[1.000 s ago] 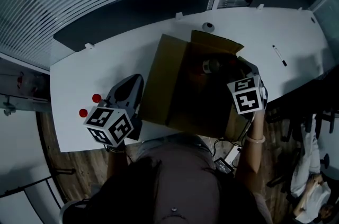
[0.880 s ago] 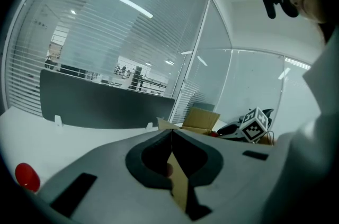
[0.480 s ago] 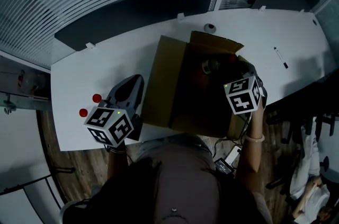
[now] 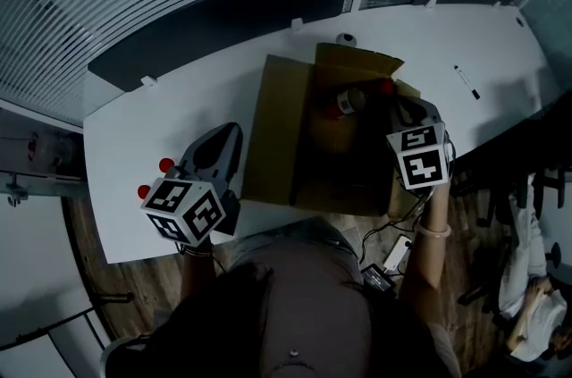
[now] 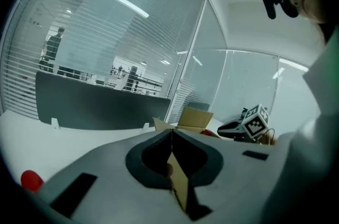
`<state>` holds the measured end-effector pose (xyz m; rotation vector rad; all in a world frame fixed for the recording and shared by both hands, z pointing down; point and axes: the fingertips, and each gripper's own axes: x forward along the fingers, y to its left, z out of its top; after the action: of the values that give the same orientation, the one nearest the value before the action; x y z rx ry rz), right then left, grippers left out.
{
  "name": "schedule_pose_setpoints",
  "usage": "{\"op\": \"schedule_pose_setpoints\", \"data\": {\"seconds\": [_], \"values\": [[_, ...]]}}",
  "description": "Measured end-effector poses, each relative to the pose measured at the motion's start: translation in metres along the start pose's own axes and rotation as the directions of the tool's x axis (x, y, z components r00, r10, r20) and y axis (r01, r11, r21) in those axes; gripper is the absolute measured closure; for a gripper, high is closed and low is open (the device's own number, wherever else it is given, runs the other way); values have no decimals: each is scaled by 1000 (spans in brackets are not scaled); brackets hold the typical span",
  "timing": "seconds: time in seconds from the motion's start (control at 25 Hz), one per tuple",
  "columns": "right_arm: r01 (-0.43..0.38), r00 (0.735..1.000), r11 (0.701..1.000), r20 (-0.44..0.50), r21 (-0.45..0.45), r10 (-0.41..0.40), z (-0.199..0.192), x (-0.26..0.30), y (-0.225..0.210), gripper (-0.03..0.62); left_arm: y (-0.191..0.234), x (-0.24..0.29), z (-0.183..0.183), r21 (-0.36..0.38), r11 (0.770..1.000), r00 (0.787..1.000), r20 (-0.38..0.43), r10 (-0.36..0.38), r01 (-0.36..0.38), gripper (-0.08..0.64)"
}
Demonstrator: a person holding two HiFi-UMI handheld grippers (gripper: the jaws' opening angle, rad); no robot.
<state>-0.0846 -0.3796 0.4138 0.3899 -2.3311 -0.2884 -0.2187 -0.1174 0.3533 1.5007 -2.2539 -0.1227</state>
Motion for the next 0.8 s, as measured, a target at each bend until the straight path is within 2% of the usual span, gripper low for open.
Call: {"op": "schedule_pose_setpoints", "data": {"seconds": [0.56, 0.68, 0.8], "values": [[72, 996, 986, 41, 149, -78, 32, -47, 26, 531, 18, -30, 8, 23, 992, 992, -19, -122, 122, 551], [63, 994, 971, 68, 230, -80, 42, -49, 27, 530, 23, -34, 9, 23, 990, 990, -24, -139, 139, 551], [29, 993, 936, 100, 350, -68, 46, -41, 27, 520, 29, -33, 10, 21, 988, 988, -29, -150, 151, 551]]}}
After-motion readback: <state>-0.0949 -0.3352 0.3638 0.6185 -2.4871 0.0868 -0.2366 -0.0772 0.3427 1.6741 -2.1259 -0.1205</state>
